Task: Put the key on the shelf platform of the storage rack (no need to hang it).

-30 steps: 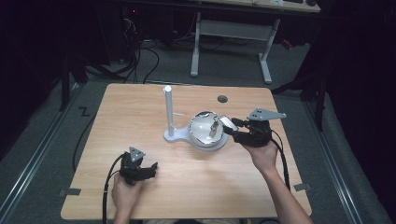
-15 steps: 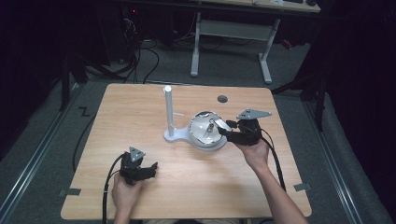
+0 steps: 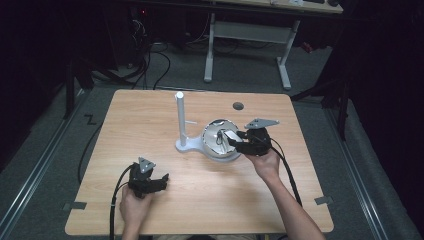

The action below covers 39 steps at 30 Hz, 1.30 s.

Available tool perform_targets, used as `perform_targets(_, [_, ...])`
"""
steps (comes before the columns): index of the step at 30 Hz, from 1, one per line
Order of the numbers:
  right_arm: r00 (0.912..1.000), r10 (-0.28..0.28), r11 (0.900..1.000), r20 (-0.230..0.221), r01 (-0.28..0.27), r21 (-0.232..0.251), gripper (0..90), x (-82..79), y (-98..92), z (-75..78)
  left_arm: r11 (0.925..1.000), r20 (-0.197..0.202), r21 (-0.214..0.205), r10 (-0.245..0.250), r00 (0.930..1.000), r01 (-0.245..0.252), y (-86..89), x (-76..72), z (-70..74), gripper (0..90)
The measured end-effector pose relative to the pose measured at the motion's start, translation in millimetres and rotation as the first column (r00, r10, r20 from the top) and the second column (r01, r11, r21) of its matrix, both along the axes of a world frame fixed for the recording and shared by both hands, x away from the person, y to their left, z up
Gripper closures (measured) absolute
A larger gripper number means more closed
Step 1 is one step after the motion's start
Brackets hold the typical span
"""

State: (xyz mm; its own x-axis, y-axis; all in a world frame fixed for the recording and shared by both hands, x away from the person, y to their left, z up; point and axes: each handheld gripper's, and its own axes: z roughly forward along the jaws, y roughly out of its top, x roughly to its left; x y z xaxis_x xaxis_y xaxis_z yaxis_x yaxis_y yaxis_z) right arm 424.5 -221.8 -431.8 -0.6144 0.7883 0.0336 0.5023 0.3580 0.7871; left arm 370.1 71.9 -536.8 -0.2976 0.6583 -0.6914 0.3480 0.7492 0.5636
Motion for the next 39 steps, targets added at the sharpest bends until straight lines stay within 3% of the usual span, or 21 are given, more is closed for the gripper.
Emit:
perform_targets(17, [0.9992, 0.006, 0.9997, -0.039, -0.005, 0.024, 51.3, 17.3, 23.0, -20.9, 0.9999, 0.001, 0.001, -0.014, 0.9999, 0.014, -1.0, -1.8, -0.2, 18.9])
perform_targets(28, [0.9971, -0.001, 1.0000, -0.076, 0.001, -0.001, 50.6, 25.9, 32.3, -31.3, 1.0000, -0.005, -0.007, -0.006, 1.0000, 0.006, -1.6, -2.0, 0.2, 18.7])
perform_targets(35, [0.9975, -0.003, 0.9997, -0.070, 0.002, -0.026, 50.2, 29.2, 36.5, -34.3, 1.0000, -0.003, -0.005, -0.007, 1.0000, 0.007, -1.5, -2.0, 0.1, 18.7])
perform_targets(39, [0.9965, -0.013, 0.9998, -0.083, 0.012, -0.017, 49.5, 30.4, 35.6, -35.3, 0.9999, -0.001, -0.002, -0.010, 1.0000, 0.010, -1.4, -2.0, -0.1, 18.7])
